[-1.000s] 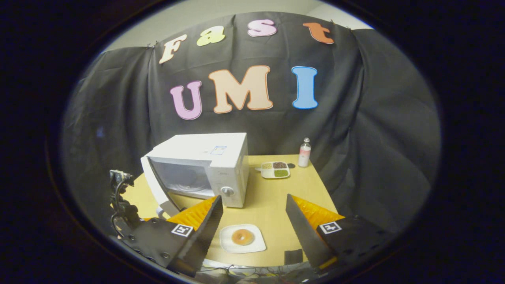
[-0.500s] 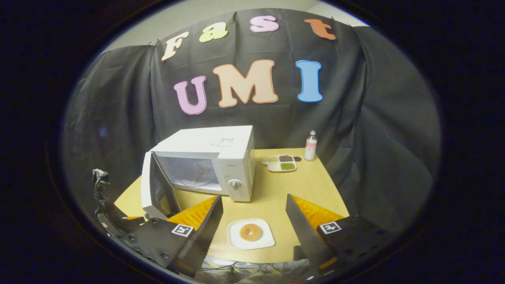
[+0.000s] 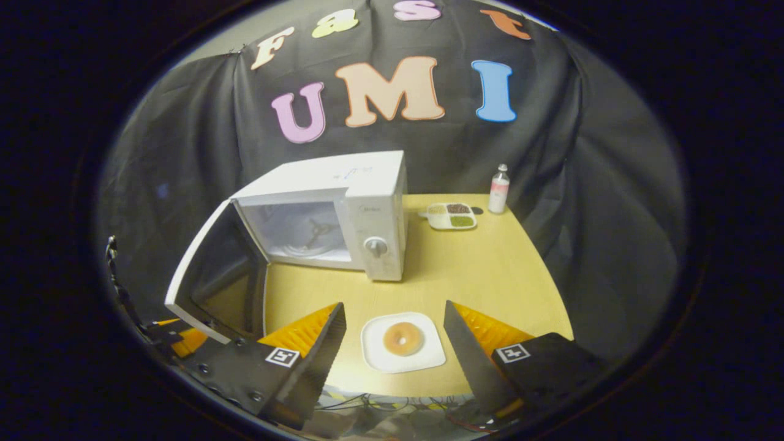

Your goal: Open the microwave oven with the left hand, put the food in, and close the microwave oven.

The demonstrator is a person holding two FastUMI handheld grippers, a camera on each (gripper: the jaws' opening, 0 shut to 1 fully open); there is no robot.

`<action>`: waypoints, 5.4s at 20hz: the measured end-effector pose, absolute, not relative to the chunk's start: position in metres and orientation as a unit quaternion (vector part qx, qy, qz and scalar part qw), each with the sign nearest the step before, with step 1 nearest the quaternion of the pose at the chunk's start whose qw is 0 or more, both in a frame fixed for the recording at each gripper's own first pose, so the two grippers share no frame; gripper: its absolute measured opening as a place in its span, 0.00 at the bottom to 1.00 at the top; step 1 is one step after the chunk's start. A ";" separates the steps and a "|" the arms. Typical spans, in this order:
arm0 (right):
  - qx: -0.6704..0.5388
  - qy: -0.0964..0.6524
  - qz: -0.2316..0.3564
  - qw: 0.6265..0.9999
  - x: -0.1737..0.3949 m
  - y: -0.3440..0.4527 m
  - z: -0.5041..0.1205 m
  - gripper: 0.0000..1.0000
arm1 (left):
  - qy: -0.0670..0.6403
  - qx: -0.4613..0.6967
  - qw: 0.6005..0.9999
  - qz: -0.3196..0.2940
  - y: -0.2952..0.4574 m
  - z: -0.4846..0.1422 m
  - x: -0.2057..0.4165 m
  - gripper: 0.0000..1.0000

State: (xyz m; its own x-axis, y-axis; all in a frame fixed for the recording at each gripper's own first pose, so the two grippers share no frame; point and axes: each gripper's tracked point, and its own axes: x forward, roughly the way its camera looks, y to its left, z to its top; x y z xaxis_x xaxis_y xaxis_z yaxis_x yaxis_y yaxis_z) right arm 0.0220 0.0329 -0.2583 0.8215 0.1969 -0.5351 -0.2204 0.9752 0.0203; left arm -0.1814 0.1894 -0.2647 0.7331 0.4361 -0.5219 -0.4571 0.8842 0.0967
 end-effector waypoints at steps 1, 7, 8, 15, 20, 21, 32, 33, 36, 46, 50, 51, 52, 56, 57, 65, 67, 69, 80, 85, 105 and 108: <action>-0.026 0.285 0.111 0.952 0.025 0.034 -0.266 0.93 | 0.272 -0.024 0.928 0.251 0.196 -0.263 -0.186 1.00; -0.039 0.330 0.119 0.936 0.032 0.038 -0.315 0.93 | 0.245 -0.042 0.915 0.318 0.240 -0.247 -0.217 1.00; -0.039 0.338 0.117 0.933 0.035 0.039 -0.324 0.94 | 0.241 -0.046 0.913 0.327 0.247 -0.245 -0.221 1.00; -0.050 0.407 0.107 0.906 0.059 0.042 -0.389 1.00 | 0.208 -0.054 0.897 0.385 0.298 -0.222 -0.236 0.98; -0.055 0.447 0.091 0.888 0.066 0.041 -0.419 0.94 | 0.171 -0.069 0.892 0.412 0.314 -0.192 -0.242 0.97; -0.058 0.451 0.088 0.887 0.068 0.041 -0.422 0.94 | 0.162 -0.072 0.893 0.415 0.315 -0.184 -0.243 0.97; -0.059 0.493 0.049 0.867 0.070 0.035 -0.462 1.00 | 0.102 -0.038 0.922 0.371 0.308 -0.124 -0.198 0.94; -0.061 0.495 0.046 0.865 0.069 0.034 -0.463 1.00 | 0.099 -0.038 0.925 0.364 0.305 -0.122 -0.192 0.96; -0.062 0.492 0.039 0.867 0.069 0.034 -0.463 0.93 | 0.100 -0.029 0.932 0.346 0.304 -0.122 -0.175 0.96; 0.012 0.458 0.053 0.887 0.054 0.081 -0.432 0.84 | 0.113 -0.050 0.945 0.304 0.322 -0.140 -0.143 0.96; 0.097 0.454 0.079 0.882 0.038 0.133 -0.415 0.84 | 0.122 -0.052 0.948 0.289 0.332 -0.145 -0.132 0.96; 0.124 0.452 0.086 0.879 0.036 0.148 -0.409 0.84 | 0.124 -0.050 0.949 0.286 0.335 -0.147 -0.130 0.96; 0.154 0.449 0.096 0.875 0.035 0.165 -0.403 0.84 | 0.127 -0.049 0.949 0.283 0.337 -0.148 -0.127 0.96; 0.255 0.422 0.128 0.861 0.041 0.225 -0.375 0.79 | 0.136 -0.052 0.951 0.271 0.343 -0.154 -0.121 0.96; 0.268 0.410 0.131 0.862 0.047 0.236 -0.370 0.78 | 0.138 -0.051 0.952 0.268 0.343 -0.154 -0.121 0.96; 0.333 0.327 0.120 0.876 0.097 0.308 -0.354 0.77 | 0.162 -0.063 0.953 0.250 0.337 -0.168 -0.125 0.96; 0.346 0.305 0.106 0.881 0.116 0.317 -0.351 0.77 | 0.165 -0.074 0.952 0.249 0.336 -0.173 -0.127 0.97; 0.358 0.288 0.097 0.883 0.133 0.327 -0.347 0.77 | 0.171 -0.087 0.949 0.249 0.334 -0.180 -0.127 0.96; 0.344 0.171 -0.002 0.923 0.237 0.320 -0.344 0.76 | 0.198 -0.076 0.939 0.270 0.349 -0.190 -0.145 0.96; 0.312 0.166 -0.008 0.936 0.255 0.327 -0.362 0.76 | 0.200 -0.067 0.936 0.283 0.358 -0.190 -0.150 0.96; 0.193 0.161 0.050 0.967 0.194 0.295 -0.322 0.91 | 0.198 -0.051 0.947 0.247 0.336 -0.180 -0.130 0.84; 0.160 0.168 0.078 0.969 0.164 0.290 -0.308 0.90 | 0.198 -0.038 0.952 0.230 0.328 -0.181 -0.126 0.71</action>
State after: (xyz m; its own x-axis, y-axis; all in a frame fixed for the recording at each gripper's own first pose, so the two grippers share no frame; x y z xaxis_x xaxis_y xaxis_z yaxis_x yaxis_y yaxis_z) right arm 0.1638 0.2898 -0.3083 0.9311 0.2057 -0.3013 -0.0977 0.9362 0.3375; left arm -0.1264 0.3277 -0.1809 0.8154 0.4229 -0.3954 -0.4534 0.8911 0.0182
